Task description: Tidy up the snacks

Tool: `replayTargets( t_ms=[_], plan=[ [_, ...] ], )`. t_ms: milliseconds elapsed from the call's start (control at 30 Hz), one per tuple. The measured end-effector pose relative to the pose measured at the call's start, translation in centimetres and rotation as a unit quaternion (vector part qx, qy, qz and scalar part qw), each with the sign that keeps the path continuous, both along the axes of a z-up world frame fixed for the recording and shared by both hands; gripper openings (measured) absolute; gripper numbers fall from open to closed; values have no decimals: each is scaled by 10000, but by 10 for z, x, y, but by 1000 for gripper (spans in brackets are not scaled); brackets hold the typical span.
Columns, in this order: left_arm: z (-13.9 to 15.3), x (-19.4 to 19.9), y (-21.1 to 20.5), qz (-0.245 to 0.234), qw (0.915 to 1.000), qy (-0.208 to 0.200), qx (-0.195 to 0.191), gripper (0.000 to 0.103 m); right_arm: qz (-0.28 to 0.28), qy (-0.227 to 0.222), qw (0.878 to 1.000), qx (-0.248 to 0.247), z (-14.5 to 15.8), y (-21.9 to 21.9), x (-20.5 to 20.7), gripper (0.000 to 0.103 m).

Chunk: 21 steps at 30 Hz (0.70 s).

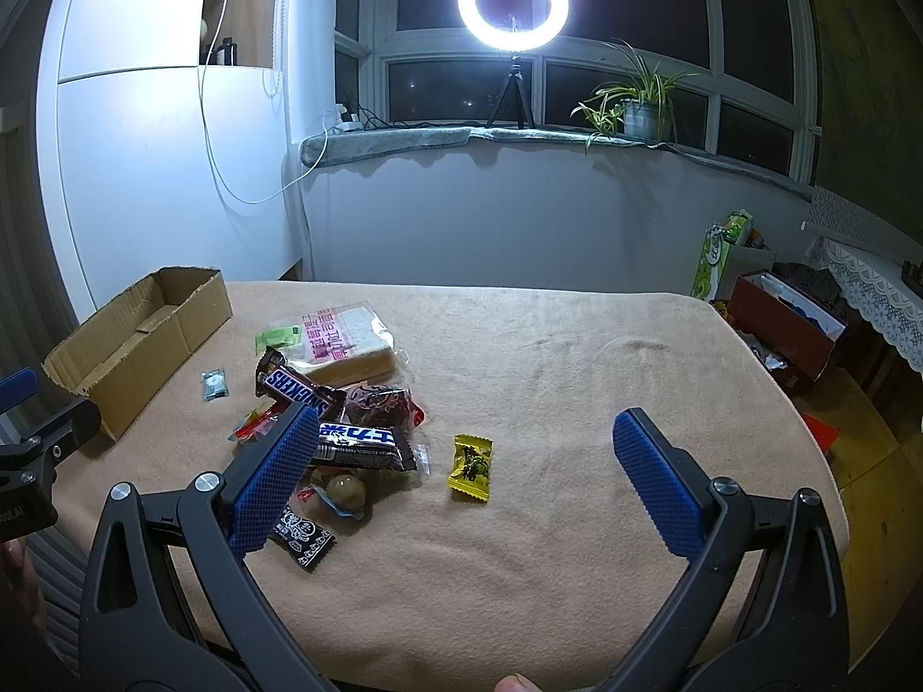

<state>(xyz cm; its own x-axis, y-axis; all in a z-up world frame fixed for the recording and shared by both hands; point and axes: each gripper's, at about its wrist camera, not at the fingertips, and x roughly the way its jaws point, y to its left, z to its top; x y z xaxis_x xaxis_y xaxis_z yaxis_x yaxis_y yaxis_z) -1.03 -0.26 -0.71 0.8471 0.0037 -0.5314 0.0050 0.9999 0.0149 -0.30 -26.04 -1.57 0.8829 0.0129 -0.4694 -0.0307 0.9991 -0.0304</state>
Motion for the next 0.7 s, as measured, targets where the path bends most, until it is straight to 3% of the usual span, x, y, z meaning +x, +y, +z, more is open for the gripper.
replayTargets(
  t_ms=[700],
  plan=[
    [-1,-1,0,-4,10000,13,-7,103,-5,7,10000,-10,-1,2,1,103]
  ],
)
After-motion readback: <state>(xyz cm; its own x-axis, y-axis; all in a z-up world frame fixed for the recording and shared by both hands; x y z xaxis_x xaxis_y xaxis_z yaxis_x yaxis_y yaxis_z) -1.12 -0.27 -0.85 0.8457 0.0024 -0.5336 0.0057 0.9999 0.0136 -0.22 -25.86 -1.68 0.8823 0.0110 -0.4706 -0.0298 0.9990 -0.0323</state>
